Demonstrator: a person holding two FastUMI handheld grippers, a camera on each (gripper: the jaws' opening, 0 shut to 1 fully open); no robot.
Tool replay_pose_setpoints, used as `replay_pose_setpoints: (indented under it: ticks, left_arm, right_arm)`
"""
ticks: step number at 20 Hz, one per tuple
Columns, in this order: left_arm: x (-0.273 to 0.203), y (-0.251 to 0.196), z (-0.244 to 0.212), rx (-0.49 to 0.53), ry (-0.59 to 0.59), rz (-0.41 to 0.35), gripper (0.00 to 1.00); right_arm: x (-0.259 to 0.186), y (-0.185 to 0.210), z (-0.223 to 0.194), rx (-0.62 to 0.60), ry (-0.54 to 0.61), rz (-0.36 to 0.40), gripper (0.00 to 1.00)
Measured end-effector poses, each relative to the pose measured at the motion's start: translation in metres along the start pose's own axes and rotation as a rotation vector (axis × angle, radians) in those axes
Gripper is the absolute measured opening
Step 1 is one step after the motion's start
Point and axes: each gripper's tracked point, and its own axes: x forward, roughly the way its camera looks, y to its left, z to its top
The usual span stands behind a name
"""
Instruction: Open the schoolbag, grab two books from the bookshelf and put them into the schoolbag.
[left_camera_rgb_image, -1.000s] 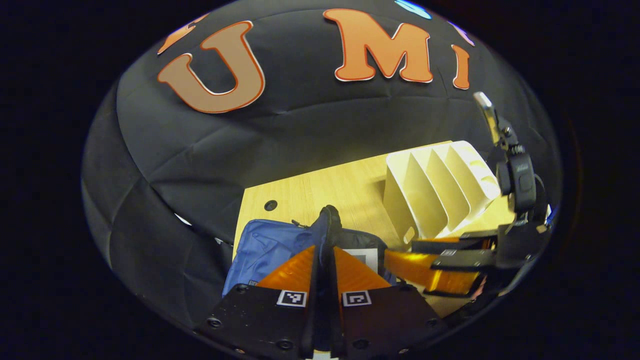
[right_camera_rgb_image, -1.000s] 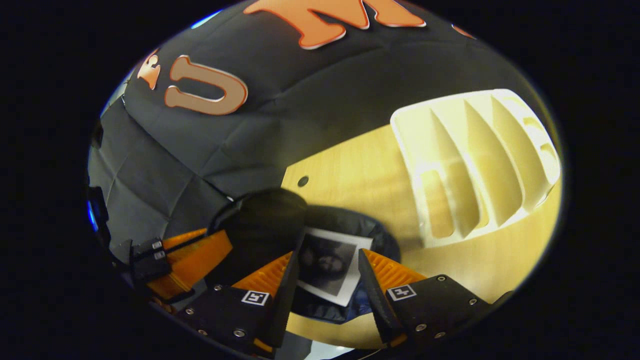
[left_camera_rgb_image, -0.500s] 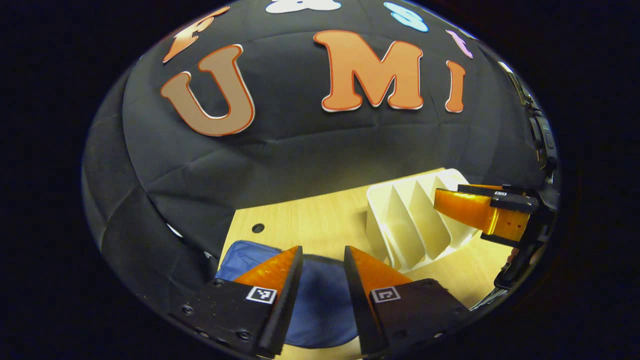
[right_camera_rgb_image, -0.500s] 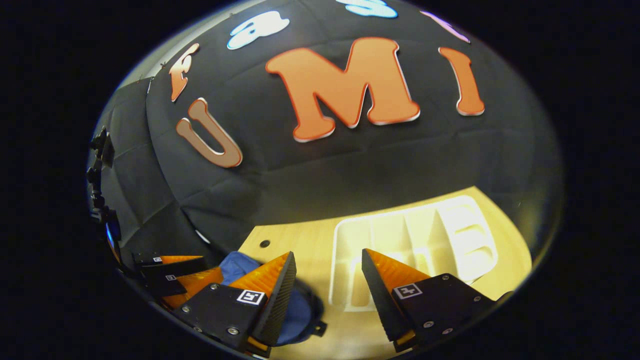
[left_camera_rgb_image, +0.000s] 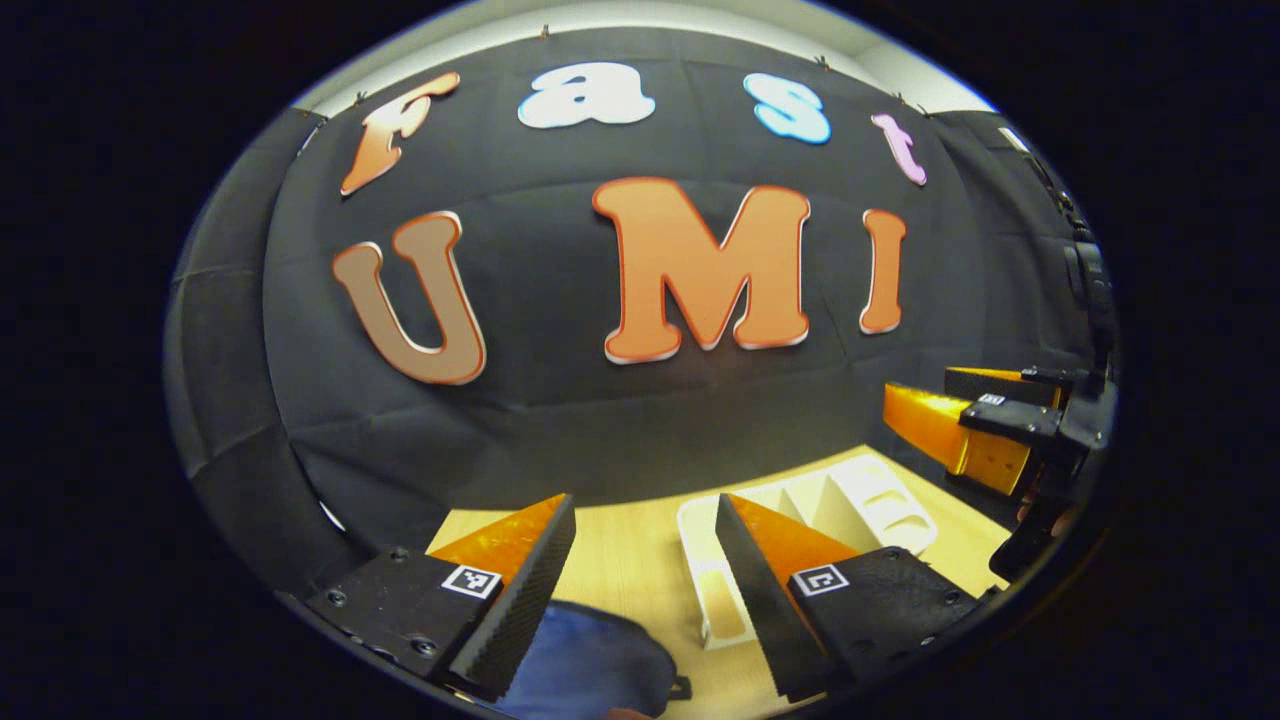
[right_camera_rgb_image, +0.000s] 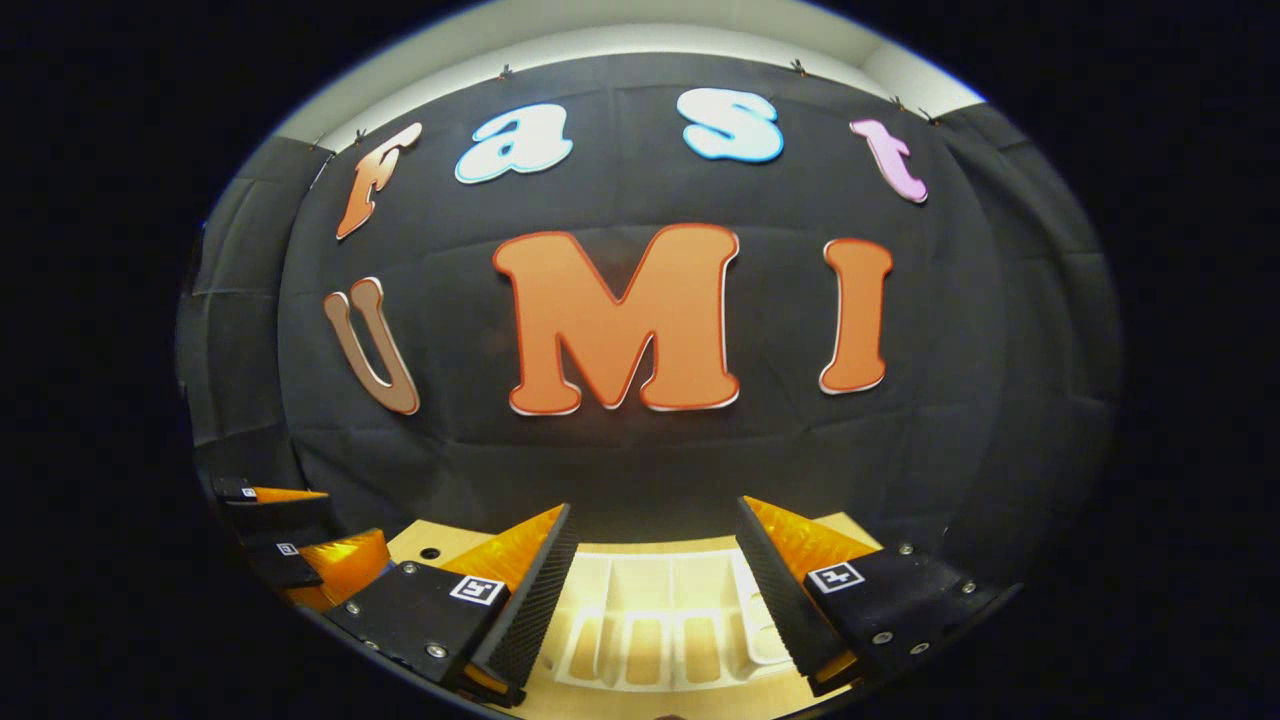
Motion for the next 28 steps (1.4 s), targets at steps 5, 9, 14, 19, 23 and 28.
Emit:
replay_pose_setpoints:
  ticks: [5,9,14,19,23,28]
  left_arm:
    - [-0.017,-0.018,0.056,-0.019,-0.236,0.026,0.94]
    - [-0.023,-0.022,0.064,-0.058,-0.287,0.078,0.94]
    - [-0.025,-0.023,0.051,-0.131,-0.258,0.134,0.94]
    - [-0.029,-0.023,0.045,-0.149,-0.242,0.168,0.94]
    - [-0.025,-0.029,0.037,-0.13,-0.205,0.159,0.94]
    - [-0.023,-0.032,0.028,-0.126,-0.171,0.168,0.97]
  right_arm:
    - [-0.008,-0.017,0.005,-0.029,-0.01,-0.013,0.94]
    - [-0.009,-0.017,0.01,-0.026,-0.025,-0.022,0.94]
    - [-0.014,-0.021,0.01,-0.016,-0.037,-0.035,0.94]
    - [-0.015,-0.023,0.009,-0.012,-0.051,-0.016,0.94]
    - [-0.013,-0.024,0.009,-0.012,-0.048,-0.007,0.94]
    - [-0.014,-0.024,0.011,-0.02,-0.063,-0.004,0.94]
